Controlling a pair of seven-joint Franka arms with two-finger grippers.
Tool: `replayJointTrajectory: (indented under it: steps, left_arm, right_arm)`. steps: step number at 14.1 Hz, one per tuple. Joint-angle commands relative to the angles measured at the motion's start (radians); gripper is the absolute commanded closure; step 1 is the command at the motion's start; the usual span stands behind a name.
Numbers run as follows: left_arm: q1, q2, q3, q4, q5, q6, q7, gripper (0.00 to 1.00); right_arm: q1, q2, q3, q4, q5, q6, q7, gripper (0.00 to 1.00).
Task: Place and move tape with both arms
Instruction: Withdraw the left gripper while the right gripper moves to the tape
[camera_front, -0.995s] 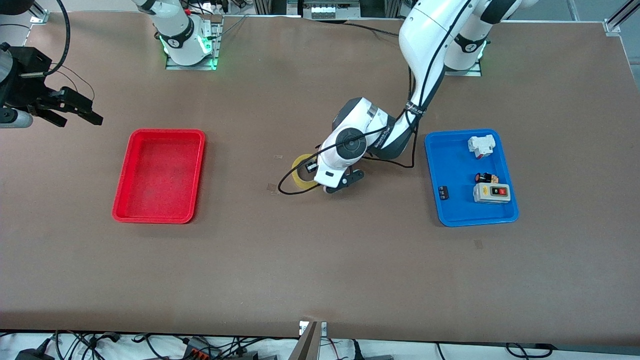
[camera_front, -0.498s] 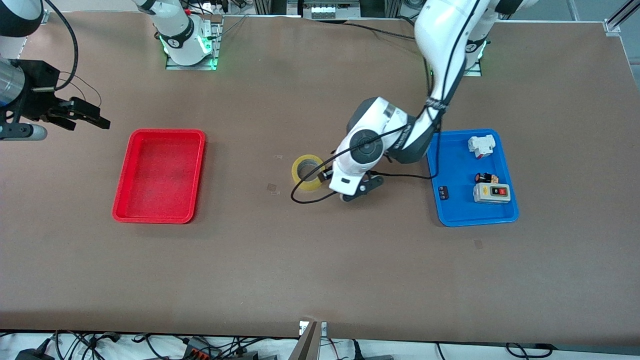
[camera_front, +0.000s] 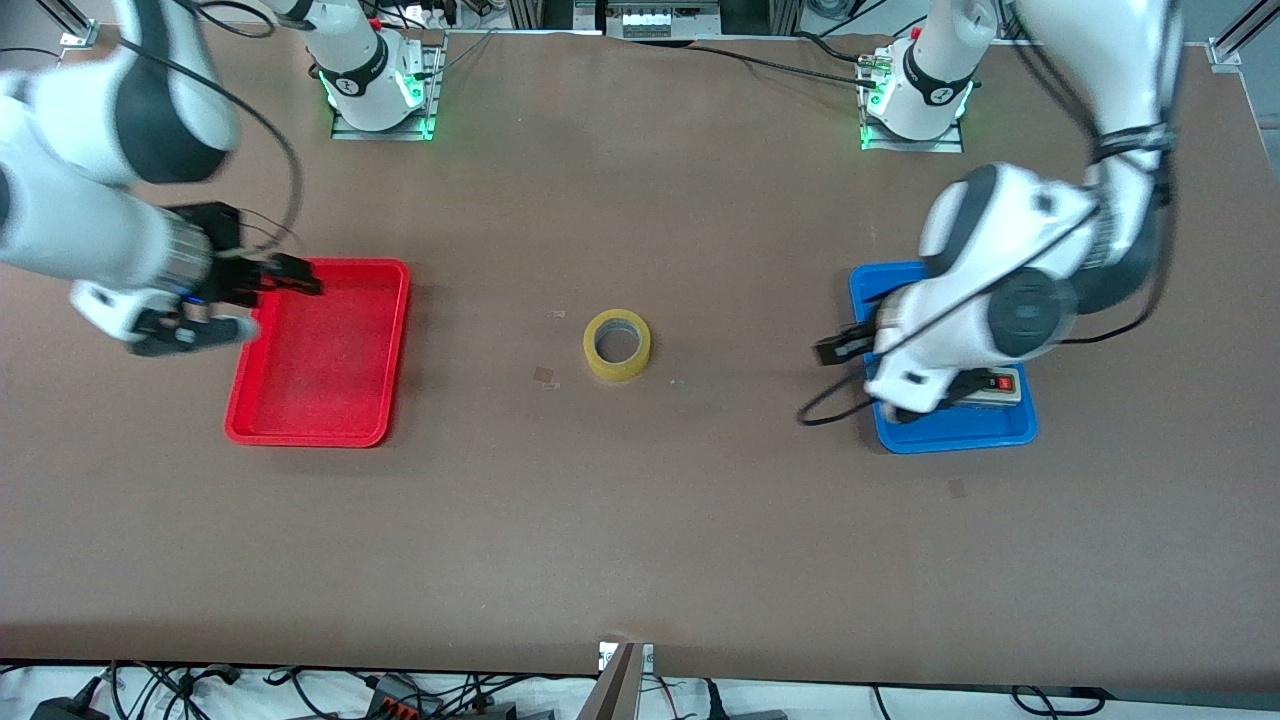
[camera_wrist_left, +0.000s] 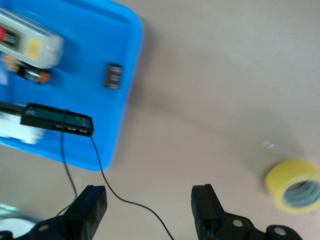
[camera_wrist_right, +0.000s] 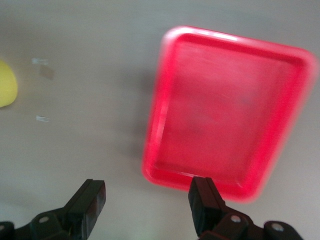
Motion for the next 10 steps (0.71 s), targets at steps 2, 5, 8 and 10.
replayJointTrajectory:
  steps: [2,5,8,10]
  left_arm:
    - [0.151,-0.194,-0.012,-0.104,0.078,-0.119,0.280,0.00]
    - [0.277,-0.298,-0.017,-0.123,0.101,-0.135,0.522,0.00]
    - [0.312,-0.354,-0.014,-0.100,0.162,-0.133,0.685,0.00]
    - [0.312,-0.352,-0.014,-0.043,0.189,-0.126,0.713,0.00]
  right_arm:
    - [0.200,0.126,-0.006,0.031,0.011,0.128,0.131,0.00]
    - [0.312,0.230,-0.006,0.093,0.008,0.193,0.268,0.00]
    - [0.401,0.349,-0.008,0.187,-0.002,0.223,0.415,0.00]
    - [0.438,0.401,-0.008,0.202,0.005,0.306,0.486,0.00]
